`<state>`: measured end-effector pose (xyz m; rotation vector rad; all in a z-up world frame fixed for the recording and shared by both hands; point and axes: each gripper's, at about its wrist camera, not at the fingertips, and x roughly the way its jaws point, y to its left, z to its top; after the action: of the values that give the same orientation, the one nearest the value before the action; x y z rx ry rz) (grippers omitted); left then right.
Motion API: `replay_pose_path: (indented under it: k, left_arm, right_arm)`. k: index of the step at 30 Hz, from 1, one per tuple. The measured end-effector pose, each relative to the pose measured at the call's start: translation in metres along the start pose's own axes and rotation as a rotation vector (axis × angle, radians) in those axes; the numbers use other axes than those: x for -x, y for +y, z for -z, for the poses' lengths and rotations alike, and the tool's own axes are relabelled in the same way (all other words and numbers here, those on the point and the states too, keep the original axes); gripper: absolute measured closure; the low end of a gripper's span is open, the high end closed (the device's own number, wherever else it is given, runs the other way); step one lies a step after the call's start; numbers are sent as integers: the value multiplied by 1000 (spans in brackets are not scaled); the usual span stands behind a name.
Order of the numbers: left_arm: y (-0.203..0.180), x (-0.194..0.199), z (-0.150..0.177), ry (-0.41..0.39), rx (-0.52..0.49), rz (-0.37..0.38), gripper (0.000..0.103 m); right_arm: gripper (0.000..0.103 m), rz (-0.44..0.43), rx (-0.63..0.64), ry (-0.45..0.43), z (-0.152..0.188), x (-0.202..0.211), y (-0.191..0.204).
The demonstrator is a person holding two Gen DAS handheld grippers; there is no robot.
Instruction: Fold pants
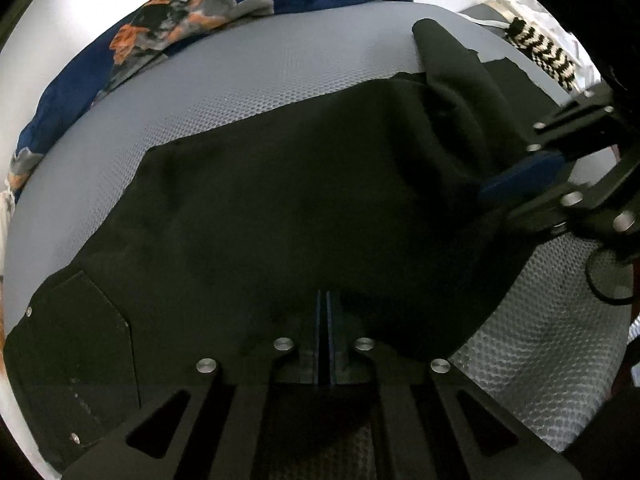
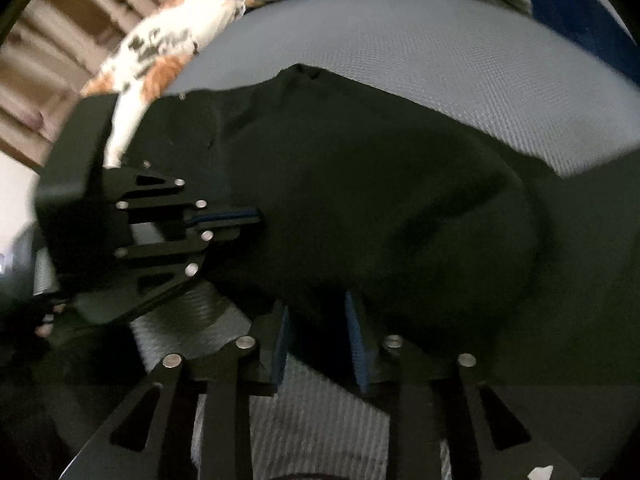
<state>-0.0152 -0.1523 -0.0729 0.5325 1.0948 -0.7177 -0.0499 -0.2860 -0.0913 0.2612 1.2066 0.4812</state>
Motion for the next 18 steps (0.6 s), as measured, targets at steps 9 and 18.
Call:
replay_pose_path:
  k: [9,18]
  left_arm:
    - [2,-1,1,7,3,-13,101]
    - [0,-2,-1,19,3,-26,101]
  right_arm:
    - [65,114,-424,-245,11,73,-143]
    - [70,73,-725,-395,18,96,-248]
